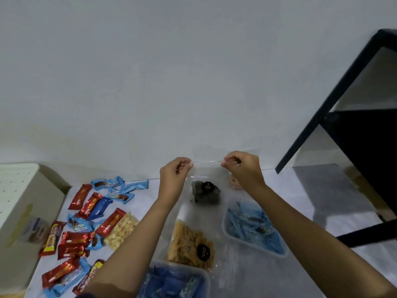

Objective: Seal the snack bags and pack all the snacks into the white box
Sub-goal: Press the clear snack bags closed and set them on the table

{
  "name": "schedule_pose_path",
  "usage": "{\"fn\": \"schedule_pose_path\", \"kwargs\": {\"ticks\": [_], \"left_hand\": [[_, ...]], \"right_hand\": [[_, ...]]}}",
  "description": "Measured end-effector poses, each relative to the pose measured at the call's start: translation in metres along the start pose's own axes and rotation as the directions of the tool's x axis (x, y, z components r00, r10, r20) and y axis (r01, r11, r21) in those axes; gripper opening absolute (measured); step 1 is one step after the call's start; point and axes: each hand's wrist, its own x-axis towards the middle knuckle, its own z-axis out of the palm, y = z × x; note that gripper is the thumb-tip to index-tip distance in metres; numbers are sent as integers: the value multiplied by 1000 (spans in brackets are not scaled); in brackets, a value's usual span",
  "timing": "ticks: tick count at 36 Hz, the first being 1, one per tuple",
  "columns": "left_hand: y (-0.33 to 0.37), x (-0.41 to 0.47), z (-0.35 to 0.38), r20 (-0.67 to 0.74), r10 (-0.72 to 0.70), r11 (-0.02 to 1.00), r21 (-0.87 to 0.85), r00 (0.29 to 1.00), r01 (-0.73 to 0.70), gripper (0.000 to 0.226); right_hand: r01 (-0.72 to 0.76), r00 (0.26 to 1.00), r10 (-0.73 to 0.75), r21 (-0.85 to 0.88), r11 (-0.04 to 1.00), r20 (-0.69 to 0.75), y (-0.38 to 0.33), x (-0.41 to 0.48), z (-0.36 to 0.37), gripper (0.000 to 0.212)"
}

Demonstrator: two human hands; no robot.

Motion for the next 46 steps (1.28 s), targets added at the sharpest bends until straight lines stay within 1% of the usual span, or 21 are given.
{"fn": "schedule_pose_path", "kwargs": {"ticks": [2, 4, 7, 12, 15, 17, 20, 22, 23, 25, 26, 28, 30, 32, 34, 36, 38, 40, 42, 44, 46], "left_hand": [[-1, 7, 4, -13, 15, 1000, 17, 1000, -14, 7], [-3, 14, 8, -31, 23, 999, 35, 999, -22, 7], [-5, 21, 14, -69, 25, 998, 66, 997, -21, 8], [-9, 29, 19, -92, 81, 982, 179, 992, -63, 12], [-9, 34, 16, -64, 115, 968, 232, 991, -97, 15], [-8, 35, 13, -42, 148, 954, 270, 988, -132, 19], [-6, 29, 8, 9, 170, 942, 293, 985, -165, 29], [-8, 20, 4, 65, 182, 938, 288, 981, -194, 28], [-11, 13, 3, 124, 223, 923, 290, 967, -251, 26], [-20, -1, 3, 307, 288, 886, 275, 907, -374, 21], [-23, -9, 2, 421, 265, 883, 256, 867, -394, 18], [-34, -27, 3, 615, 214, 874, 227, 759, -430, 16], [-47, -44, 4, 721, 158, 860, 235, 674, -452, 22], [-55, -60, 4, 773, 89, 865, 253, 629, -434, 27], [-60, -70, 7, 808, -6, 855, 309, 590, -415, 32], [-64, -77, 9, 832, -92, 834, 365, 547, -414, 36], [-68, -81, 12, 852, -158, 799, 407, 498, -442, 39], [-70, -83, 14, 862, -198, 769, 431, 466, -471, 45], [-75, -83, 15, 865, -199, 748, 437, 461, -499, 53], [-80, -82, 16, 864, -203, 717, 451, 461, -531, 62], [-83, -81, 17, 855, -226, 706, 474, 468, -526, 67]], "right_hand": [[27, 997, -28, -15, 1000, -72, 6, 7, 4, 9], [95, 984, -107, -88, 992, -141, 11, 15, 8, 14], [139, 967, -169, -161, 977, -192, 15, 23, 12, 18], [60, 969, -92, -145, 988, -229, 14, 32, 19, 18], [-40, 972, 40, 6, 999, -232, 9, 34, 19, 20], [-86, 968, 100, 68, 994, -232, 5, 29, 18, 17], [-103, 962, 117, 67, 992, -245, -2, 8, 15, 12], [-121, 953, 129, 47, 992, -273, -6, -13, 14, 11], [-139, 944, 143, 34, 990, -296, -7, -26, 13, 10], [-166, 924, 151, -12, 986, -350, -6, -56, 13, 8], [-174, 914, 145, -44, 984, -379, -5, -73, 14, 7], [-192, 896, 135, -96, 977, -423, 1, -108, 15, 6], [-243, 879, 162, -129, 961, -448, 10, -145, 19, 5], [-310, 864, 208, -159, 937, -458, 24, -180, 25, 2], [-386, 850, 275, -176, 906, -449, 36, -208, 33, 7], [-516, 816, 413, -189, 835, -404, 44, -228, 41, 18], [-627, 768, 556, -193, 755, -319, 49, -242, 50, 33], [-685, 727, 641, -188, 704, -247, 51, -249, 60, 46], [-713, 701, 685, -198, 673, -199, 54, -252, 74, 51], [-723, 690, 699, -148, 675, -188, 55, -252, 85, 43], [-707, 697, 686, -40, 706, -209, 55, -253, 93, 21]]}}
